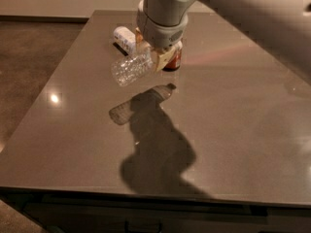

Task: Place water bottle upright

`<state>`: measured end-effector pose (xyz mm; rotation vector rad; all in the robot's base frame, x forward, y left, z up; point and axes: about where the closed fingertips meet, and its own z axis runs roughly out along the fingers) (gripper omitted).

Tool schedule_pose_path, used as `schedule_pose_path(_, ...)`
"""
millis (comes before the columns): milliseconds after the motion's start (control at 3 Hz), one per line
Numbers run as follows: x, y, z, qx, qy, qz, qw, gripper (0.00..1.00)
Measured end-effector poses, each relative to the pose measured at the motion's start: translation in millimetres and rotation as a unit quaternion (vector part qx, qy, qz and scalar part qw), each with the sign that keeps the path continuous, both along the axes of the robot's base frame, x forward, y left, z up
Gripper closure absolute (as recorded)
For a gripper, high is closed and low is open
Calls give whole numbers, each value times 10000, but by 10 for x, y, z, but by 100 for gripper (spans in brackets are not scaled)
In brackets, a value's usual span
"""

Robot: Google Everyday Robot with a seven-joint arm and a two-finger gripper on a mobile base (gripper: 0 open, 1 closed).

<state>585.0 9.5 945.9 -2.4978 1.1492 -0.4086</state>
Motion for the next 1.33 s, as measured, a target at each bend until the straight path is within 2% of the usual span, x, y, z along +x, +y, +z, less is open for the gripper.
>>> schedule_pose_path(333, 136, -225, 186, 56, -965, 278, 9949, 100)
schedule_pose_path(667, 160, -388, 280, 62, -1641, 472, 9853, 100)
schedule_pose_path(1000, 223, -345, 392, 179, -1909, 505, 9802, 100)
schedule_pose_path(1333, 207, -338, 408, 121, -1968, 535, 9789, 100)
